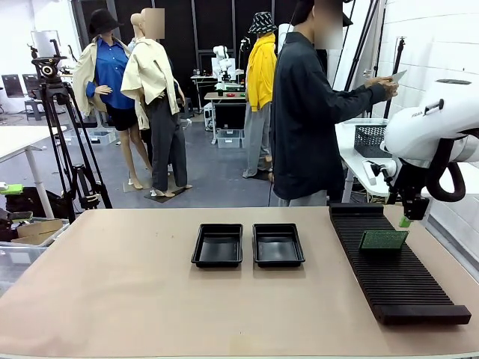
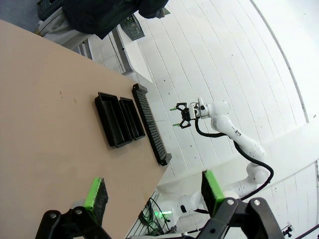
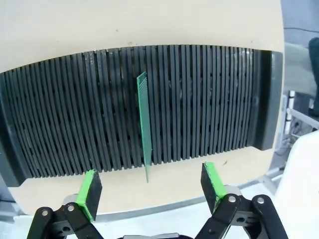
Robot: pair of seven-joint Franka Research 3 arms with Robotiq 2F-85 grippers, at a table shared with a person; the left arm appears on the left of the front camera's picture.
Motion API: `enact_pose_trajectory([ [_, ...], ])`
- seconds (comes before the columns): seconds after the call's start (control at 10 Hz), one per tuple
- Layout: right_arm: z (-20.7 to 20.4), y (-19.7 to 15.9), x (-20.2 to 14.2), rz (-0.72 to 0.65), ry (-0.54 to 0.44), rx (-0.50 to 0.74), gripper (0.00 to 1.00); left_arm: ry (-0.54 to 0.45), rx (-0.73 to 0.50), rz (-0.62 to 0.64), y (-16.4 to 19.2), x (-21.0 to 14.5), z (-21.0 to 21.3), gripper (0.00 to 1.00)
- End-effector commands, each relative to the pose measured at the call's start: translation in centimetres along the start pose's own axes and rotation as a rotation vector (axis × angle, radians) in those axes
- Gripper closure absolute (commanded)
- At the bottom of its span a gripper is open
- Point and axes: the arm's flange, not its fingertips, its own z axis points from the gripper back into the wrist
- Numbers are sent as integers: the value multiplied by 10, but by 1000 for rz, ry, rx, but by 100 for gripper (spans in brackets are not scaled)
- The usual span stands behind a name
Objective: Inspect and transfer BCBs to ESD trays.
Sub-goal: Pick up the Blank PCB from the PCB Rack and place it in the left ESD tray.
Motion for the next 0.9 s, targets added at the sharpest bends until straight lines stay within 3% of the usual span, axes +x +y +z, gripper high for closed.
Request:
enact_pose_trajectory([
  [0.0,-14,-1,5,0,7,1,0,-4,10,6,-2,-1,1,0],
  [0.8,-60,-16,12,-42,13,37,0,-4,10,6,-2,-1,1,0],
])
